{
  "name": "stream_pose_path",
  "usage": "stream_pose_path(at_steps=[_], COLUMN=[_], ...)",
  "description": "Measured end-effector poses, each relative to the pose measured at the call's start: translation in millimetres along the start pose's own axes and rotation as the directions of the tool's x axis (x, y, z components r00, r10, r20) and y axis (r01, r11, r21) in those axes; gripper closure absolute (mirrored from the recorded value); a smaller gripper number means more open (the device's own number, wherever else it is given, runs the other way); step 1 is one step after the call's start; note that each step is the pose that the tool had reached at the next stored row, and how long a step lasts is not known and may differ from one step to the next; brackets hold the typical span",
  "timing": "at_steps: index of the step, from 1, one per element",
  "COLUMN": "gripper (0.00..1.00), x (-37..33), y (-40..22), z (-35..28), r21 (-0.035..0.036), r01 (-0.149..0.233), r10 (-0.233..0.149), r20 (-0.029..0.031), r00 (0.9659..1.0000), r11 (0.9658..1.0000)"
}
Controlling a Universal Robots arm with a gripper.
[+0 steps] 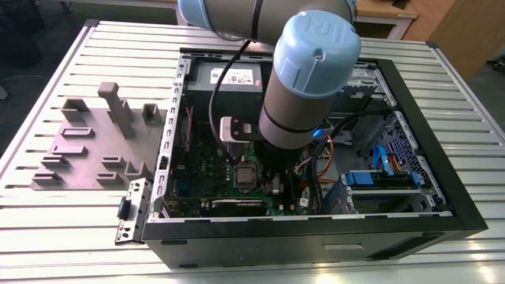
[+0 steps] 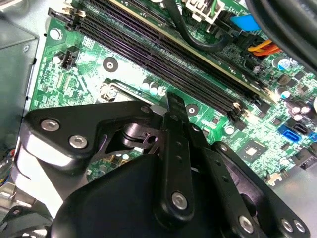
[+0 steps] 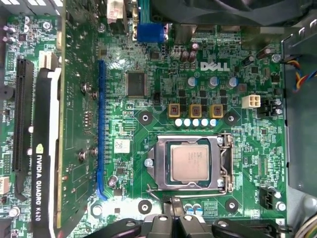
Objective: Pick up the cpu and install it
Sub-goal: 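Install the first cpu locking lever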
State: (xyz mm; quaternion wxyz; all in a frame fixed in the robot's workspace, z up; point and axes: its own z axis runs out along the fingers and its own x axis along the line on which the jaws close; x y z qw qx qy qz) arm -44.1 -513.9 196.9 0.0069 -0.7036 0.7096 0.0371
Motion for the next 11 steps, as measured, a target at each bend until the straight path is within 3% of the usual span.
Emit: stream_pose_path(at_steps=[5,11], gripper=[0.89,0.89], x=[-0.3,-0.3], y=[0.2,0.2], z=[-5.1,-5.6], r21=[0.0,0.0], r01=[0.0,0.0], r10=[0.0,0.0], r20=[0.0,0.0], r00=[1.0,1.0], r11=[1.0,1.0])
